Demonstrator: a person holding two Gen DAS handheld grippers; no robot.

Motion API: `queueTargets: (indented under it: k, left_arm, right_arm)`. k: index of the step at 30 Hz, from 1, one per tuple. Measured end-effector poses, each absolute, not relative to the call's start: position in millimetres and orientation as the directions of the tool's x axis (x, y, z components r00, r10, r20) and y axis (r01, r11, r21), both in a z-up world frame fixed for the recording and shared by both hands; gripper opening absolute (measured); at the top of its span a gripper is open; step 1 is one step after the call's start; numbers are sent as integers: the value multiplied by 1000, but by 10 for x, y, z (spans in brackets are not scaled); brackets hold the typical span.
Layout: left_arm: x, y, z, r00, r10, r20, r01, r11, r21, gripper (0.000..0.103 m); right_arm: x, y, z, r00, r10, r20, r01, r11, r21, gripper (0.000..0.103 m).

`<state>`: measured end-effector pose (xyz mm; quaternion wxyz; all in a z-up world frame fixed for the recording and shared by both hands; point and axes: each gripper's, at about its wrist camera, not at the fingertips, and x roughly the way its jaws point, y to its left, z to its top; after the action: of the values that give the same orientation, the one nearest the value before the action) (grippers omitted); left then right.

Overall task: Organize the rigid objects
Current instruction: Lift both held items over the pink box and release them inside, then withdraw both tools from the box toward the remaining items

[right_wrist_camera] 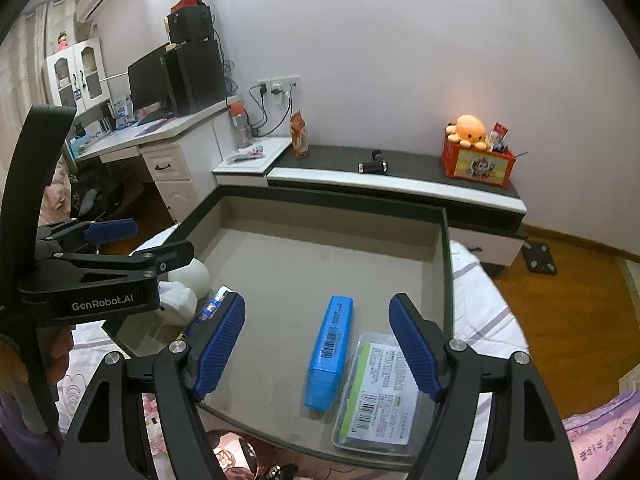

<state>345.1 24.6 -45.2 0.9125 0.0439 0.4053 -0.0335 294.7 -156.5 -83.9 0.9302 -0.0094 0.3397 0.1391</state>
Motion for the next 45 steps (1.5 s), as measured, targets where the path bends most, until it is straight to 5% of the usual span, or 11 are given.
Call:
queueTargets:
  k: [13, 28, 45]
  left_arm:
    - [2581, 193, 121, 771, -46, -635, 104, 993, 54, 84]
    - [1249, -10, 380, 861, -90, -501, 122, 992, 31, 103]
    - [861, 50, 208, 842, -71, -534, 89, 996, 7, 103]
  right_arm:
    - [2139, -1713, -296, 822, 205, -531, -215, 976, 44, 76]
    - [1027, -1951, -70, 880, 156, -448, -149, 988, 51, 80]
    - [484, -2143, -205, 881, 145, -450, -114, 989, 97, 82]
